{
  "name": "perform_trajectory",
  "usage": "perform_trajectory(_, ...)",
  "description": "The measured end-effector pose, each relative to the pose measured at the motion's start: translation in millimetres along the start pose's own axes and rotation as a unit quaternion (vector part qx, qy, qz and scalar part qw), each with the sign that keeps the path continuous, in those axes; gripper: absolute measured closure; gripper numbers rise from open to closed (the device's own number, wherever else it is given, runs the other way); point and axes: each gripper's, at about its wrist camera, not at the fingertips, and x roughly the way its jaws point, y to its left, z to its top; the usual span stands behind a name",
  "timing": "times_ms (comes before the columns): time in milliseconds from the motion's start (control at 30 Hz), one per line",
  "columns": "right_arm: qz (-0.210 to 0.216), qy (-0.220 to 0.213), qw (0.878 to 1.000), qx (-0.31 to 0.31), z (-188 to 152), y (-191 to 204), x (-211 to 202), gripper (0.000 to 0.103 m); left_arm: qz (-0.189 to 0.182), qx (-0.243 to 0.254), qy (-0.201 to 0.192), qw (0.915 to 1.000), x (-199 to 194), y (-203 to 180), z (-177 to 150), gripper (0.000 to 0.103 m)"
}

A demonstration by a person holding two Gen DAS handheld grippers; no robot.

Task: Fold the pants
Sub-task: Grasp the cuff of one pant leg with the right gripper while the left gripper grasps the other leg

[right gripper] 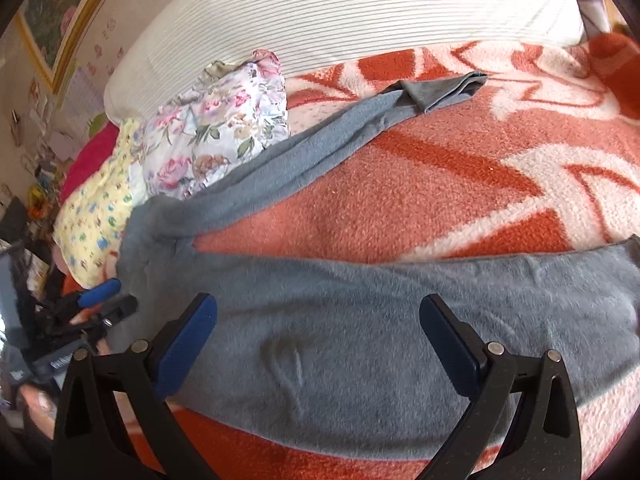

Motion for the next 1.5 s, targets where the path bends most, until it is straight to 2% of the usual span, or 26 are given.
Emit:
perform_trajectory(67, -0.009, -0.004, 1.0, -0.002, 12.0, -4.8, 1.5, 0.001, -0.008, -0.005, 0.019, 0.9998, 12.6, 3.4, 16.6, 0.037)
perform_trajectory(167, -0.022, -0.008, 0.999, -0.025, 35.5, -7.9, 5.7, 0.002, 0.018, 0.018, 0.001, 0.9997, 23.0, 0.2, 39.0, 0.037)
perform_trajectory(233, -0.027, -0.015, 0.999, -0.043, 58.3, -11.5, 9.9, 0.002, 0.018, 0.043, -0.009, 0.9989, 34.4, -3.5, 62.1, 0.037)
perform_trajectory(300, -0.037, -0.02, 0.997, -0.063, 82.1, -16.0, 15.9, 0.007, 0.02, 0.054, -0.01, 0.9983, 47.8, -3.3, 82.6, 0.037)
perform_trajectory(433, -0.07, -0.009, 0.993, -0.092, 137.8, -34.8, 41.0, 0.03, -0.012, 0.064, -0.003, 0.9979, 86.8, -0.3, 132.4, 0.037)
perform_trajectory(600, -0.117, 0.012, 0.987, -0.107, 185.0, -58.4, 80.3, 0.035, -0.03, 0.081, 0.003, 0.9963, 131.3, -9.7, 175.9, 0.037)
perform_trajectory(667, -0.132, 0.02, 0.984, -0.118, 193.7, -61.1, 95.2, 0.039, -0.02, 0.087, 0.008, 0.996, 152.6, -14.5, 193.5, 0.037)
perform_trajectory(800, -0.18, 0.046, 0.969, -0.166, 203.8, -58.1, 132.9, 0.04, -0.023, 0.11, 0.019, 0.9935, 187.7, -25.8, 219.5, 0.037)
perform_trajectory(933, -0.206, 0.07, 0.955, -0.201, 205.1, -59.8, 167.5, 0.04, 0.003, 0.13, 0.036, 0.9909, 227.6, -29.9, 232.7, 0.037)
perform_trajectory(1000, -0.241, 0.076, 0.941, -0.224, 204.9, -62.5, 182.8, 0.041, 0.008, 0.141, 0.056, 0.9884, 245.7, -30.2, 233.0, 0.037)
perform_trajectory(1067, -0.255, 0.075, 0.938, -0.221, 208.3, -69.2, 185.8, 0.063, 0.023, 0.148, 0.083, 0.9852, 266.9, -29.7, 229.4, 0.037)
perform_trajectory(1100, -0.247, 0.073, 0.945, -0.201, 214.0, -75.7, 182.9, 0.068, 0.024, 0.151, 0.1, 0.9832, 279.7, -28.3, 226.0, 0.036)
perform_trajectory(1167, -0.248, 0.061, 0.95, -0.181, 221.9, -82.7, 175.1, 0.097, 0.024, 0.149, 0.104, 0.9831, 286.7, -27.3, 224.3, 0.037)
perform_trajectory(1200, -0.251, 0.046, 0.951, -0.175, 225.1, -85.2, 165.0, 0.097, 0.026, 0.151, 0.099, 0.9833, 284.9, -28.7, 224.1, 0.044)
perform_trajectory(1267, -0.247, 0.025, 0.954, -0.168, 228.8, -87.6, 148.0, 0.097, 0.016, 0.164, 0.097, 0.9816, 277.3, -34.2, 221.9, 0.092)
perform_trajectory(1300, -0.243, 0.011, 0.956, -0.162, 230.4, -89.8, 135.0, 0.097, 0.008, 0.167, 0.103, 0.9805, 274.8, -36.4, 220.8, 0.099)
perform_trajectory(1400, -0.241, -0.018, 0.959, -0.15, 231.7, -95.8, 99.1, 0.097, 0.009, 0.185, 0.091, 0.9784, 260.1, -43.3, 213.6, 0.1)
perform_trajectory(1500, -0.238, -0.03, 0.96, -0.143, 226.6, -102.3, 67.3, 0.097, -0.022, 0.174, 0.079, 0.9813, 234.7, -42.6, 205.9, 0.1)
